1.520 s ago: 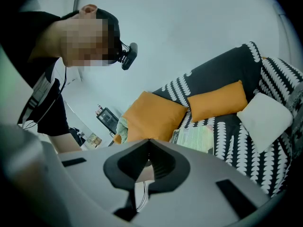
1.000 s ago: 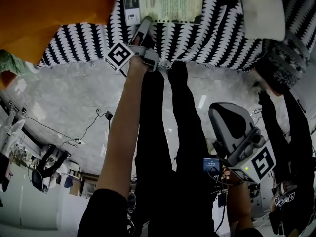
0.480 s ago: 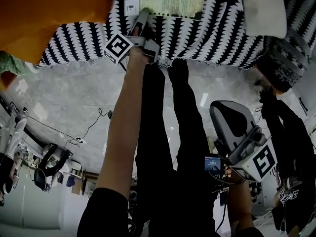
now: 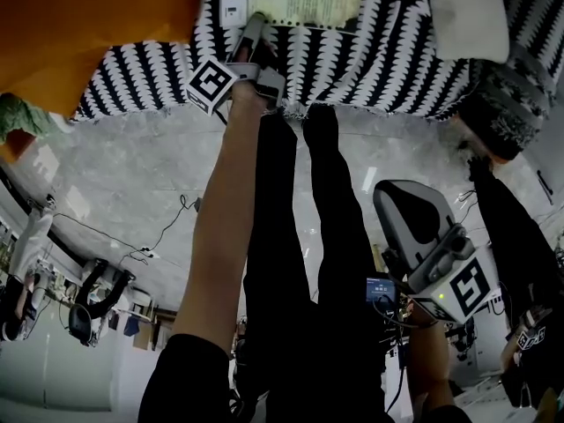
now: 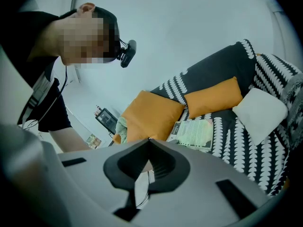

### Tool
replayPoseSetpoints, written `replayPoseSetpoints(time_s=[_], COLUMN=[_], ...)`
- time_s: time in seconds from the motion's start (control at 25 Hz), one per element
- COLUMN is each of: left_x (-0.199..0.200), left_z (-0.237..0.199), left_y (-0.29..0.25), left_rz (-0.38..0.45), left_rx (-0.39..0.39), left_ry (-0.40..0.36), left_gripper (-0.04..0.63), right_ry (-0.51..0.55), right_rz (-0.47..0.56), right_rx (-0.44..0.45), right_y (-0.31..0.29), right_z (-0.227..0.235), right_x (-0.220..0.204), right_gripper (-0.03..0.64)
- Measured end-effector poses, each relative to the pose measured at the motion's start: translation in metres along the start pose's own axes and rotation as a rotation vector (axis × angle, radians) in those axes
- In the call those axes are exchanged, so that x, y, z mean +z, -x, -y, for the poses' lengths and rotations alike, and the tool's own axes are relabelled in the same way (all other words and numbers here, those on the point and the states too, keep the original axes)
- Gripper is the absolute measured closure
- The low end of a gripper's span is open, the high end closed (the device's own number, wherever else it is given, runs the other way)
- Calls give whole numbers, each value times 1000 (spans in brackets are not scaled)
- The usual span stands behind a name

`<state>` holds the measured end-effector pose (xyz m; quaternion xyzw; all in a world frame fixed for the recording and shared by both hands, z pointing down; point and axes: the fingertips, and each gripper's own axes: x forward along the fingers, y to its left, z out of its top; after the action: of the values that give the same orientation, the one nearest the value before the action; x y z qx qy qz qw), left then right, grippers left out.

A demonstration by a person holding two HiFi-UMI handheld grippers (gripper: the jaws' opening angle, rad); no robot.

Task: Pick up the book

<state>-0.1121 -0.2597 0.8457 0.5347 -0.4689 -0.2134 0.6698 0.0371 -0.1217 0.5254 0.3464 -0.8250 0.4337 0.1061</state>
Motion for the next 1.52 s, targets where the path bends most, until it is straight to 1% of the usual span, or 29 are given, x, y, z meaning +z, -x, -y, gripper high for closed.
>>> replayPoseSetpoints(time_s=[0.32, 0.52, 0.68, 0.76, 0.92, 1.24, 1.32, 1.52], left_x=[-6, -8, -12, -13, -14, -20, -19, -18], left_z=[18, 28, 43, 44, 59, 86, 96, 151], left_y=[7, 10, 13, 12, 7, 16, 18, 28], left_rz=[3, 10, 16, 15, 25, 26, 27, 20], left_rx=[-39, -58, -89, -92, -144, -194, -213, -266], left_ry=[0, -19, 16, 7, 77, 89, 86, 82], left_gripper=[428, 433, 433, 434, 434, 434, 434, 434], right_ry=[-8, -5, 1, 2, 5, 16, 18, 36], right_rz=[19, 29, 35, 41, 46, 73, 83, 124], right_rx=[-1, 8, 7, 7, 6, 5, 5, -5], right_y=[9, 12, 17, 18, 18, 29, 30, 46], right_z=[-4, -5, -11, -9, -7, -12, -13, -29], right_x=[-3, -1, 6, 8, 13, 14, 16, 41], right_gripper=[600, 600, 600, 600, 600, 600, 600, 600])
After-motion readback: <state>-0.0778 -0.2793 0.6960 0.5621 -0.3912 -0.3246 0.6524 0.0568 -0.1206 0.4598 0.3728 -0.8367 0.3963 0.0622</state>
